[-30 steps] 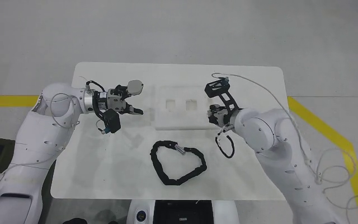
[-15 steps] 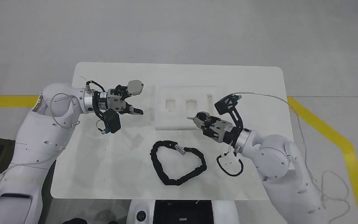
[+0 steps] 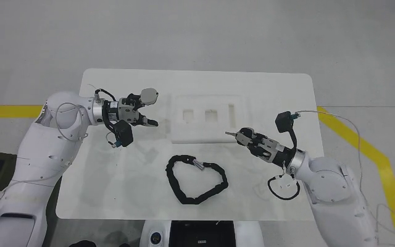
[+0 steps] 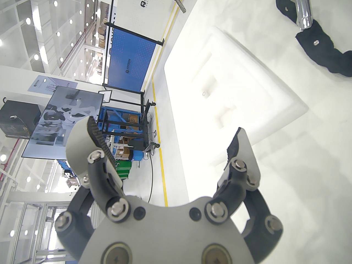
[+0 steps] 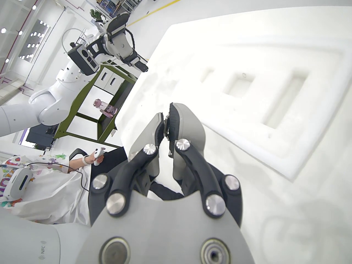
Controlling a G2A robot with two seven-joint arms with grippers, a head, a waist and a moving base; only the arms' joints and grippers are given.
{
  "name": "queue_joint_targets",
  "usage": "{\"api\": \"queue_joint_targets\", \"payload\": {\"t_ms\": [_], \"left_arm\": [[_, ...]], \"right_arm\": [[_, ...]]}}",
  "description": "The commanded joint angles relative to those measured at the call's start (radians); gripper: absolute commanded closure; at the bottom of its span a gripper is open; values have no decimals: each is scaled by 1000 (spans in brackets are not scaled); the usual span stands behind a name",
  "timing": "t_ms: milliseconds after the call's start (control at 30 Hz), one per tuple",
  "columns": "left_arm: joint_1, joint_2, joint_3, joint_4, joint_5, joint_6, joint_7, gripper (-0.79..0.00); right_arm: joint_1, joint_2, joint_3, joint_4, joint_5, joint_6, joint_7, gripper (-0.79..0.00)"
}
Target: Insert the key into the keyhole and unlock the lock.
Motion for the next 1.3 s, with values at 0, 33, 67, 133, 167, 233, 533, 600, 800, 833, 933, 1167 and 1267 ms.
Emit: {"api": "queue_joint_targets", "payload": {"t_ms": [0,33,67,133,167,233,533,600,800,833,933,1167,1267], "left_arm": [[0,0,0,0,0,0,0,-785],[0,0,0,0,0,0,0,-785],[0,0,0,0,0,0,0,-785],[0,0,0,0,0,0,0,-785],[0,0,0,0,0,0,0,-785],[0,0,0,0,0,0,0,-785],[13,-1,8,-41,-16,-14,-17,-785],[14,2,15,-73,-3,-35,-10,-785],[8,7,96,-172,78,-133,85,-785],[9,7,126,-191,100,-131,87,-785],[-8,7,211,-231,128,-120,98,-785],[-38,-5,387,-237,143,-114,104,-785],[-65,-8,450,-214,117,-128,91,-785]], "right_arm": [[-15,3,16,-5,6,-2,-1,0],[-21,4,22,-5,11,-4,-5,0],[-26,5,27,-3,18,-5,-11,0],[-28,6,29,-2,19,-5,-12,0],[-28,6,29,-2,19,-5,-12,0],[-28,6,29,-2,19,-5,-12,0],[-28,6,29,-2,19,-5,-12,0],[-28,6,29,-2,19,-5,-12,0],[-28,6,29,-2,19,-5,-12,0],[-28,6,29,-2,19,-5,-12,0],[-28,6,29,-2,19,-5,-12,0],[-28,6,29,-2,19,-5,-12,0],[-28,6,29,-2,19,-5,-12,0]]}}
